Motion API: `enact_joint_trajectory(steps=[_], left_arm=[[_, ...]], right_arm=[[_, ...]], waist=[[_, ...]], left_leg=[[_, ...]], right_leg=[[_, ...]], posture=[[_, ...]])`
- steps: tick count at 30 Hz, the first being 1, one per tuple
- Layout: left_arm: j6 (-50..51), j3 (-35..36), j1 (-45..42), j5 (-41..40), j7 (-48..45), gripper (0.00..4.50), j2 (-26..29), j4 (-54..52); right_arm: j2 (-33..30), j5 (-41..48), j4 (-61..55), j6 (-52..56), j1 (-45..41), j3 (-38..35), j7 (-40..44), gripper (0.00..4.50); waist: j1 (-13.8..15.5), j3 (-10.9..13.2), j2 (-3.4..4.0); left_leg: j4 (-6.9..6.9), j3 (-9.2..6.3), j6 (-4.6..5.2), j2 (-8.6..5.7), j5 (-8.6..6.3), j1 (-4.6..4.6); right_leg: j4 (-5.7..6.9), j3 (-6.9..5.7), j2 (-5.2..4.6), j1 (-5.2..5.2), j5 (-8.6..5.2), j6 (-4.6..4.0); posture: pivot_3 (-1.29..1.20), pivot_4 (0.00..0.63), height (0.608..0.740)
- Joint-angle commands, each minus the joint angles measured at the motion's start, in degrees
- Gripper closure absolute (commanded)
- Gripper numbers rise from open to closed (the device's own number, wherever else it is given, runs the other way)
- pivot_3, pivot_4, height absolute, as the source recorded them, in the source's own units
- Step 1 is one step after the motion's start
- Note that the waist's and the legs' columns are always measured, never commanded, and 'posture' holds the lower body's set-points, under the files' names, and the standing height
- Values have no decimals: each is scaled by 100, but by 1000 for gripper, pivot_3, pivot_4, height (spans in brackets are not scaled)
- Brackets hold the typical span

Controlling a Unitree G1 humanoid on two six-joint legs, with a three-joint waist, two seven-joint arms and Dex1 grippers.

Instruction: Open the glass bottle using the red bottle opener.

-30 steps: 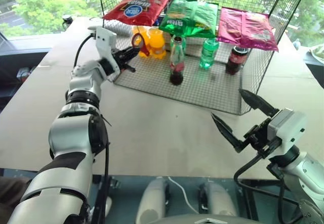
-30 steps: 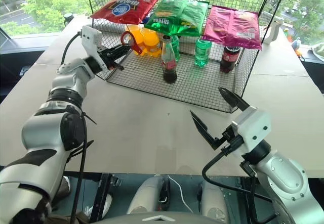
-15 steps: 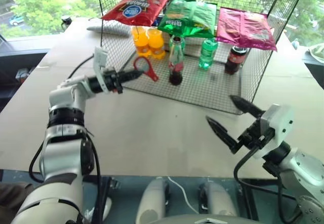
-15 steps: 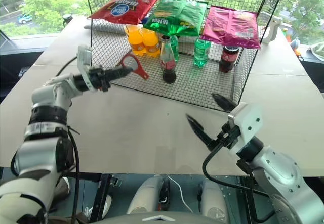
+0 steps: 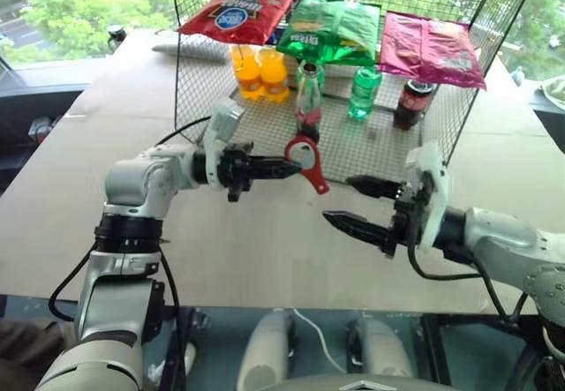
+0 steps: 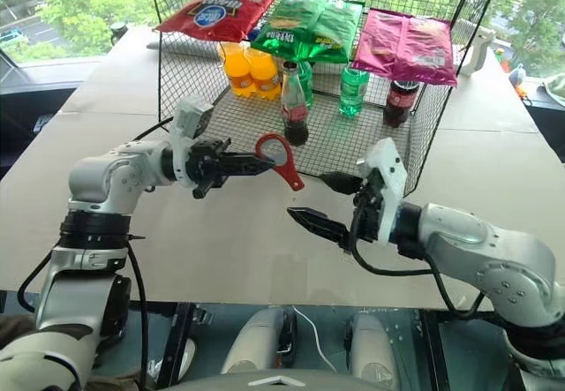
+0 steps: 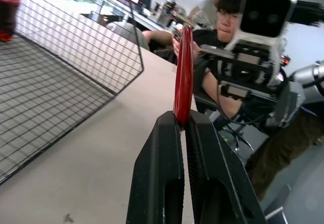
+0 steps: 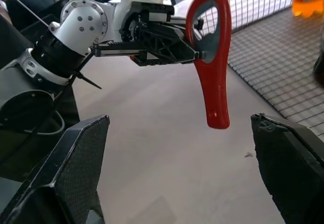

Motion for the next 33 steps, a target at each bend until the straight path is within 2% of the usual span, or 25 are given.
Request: enact_joint_trajectory(steps=[1,6,9,25,27,32,33], left_arm=[[-159,-96,-232,-133,-167,4412,1,-220],[-332,-319,-364,-118,-362,4412,-45,-213],[-493,-407,-391,-64,-471,4500,-21,-171],[-925,-611,-338,75,-747,4500,121,-84],[-945,-628,-346,78,-766,4500,136,-72],[-1032,-653,-407,131,-849,4500,194,45],[-1043,-661,-411,140,-861,4500,199,51]], right_arm=[[97,319,124,172,-201,35,-132,0],[341,659,427,378,-393,107,-365,0],[428,767,516,407,-475,91,-481,801],[322,1308,629,464,-544,-9,-634,801],[274,1296,644,492,-548,10,-598,1322],[140,1251,623,555,-525,45,-480,3018],[116,1240,619,566,-527,47,-457,3018]], waist=[[-3,0,0],[-8,0,0],[-11,1,1],[-10,1,2],[-9,2,3],[-10,2,3],[-10,2,3]], left_leg=[[1,1,1,0,-1,0],[1,1,2,1,0,2],[1,2,2,1,-1,2],[0,1,2,3,-1,1],[-1,0,2,3,-1,0],[-1,1,2,3,-1,-9],[-1,1,2,3,-1,-9]], right_leg=[[-1,0,1,0,0,1],[-1,0,3,1,0,2],[-1,2,3,0,0,2],[-4,1,2,-1,0,2],[-5,1,1,-2,0,2],[-6,2,1,-13,0,2],[-6,2,1,-13,0,2]], posture=[[0,150,740],[0,150,740],[0,150,740],[0,150,740],[0,150,740],[0,150,740],[0,150,740]])
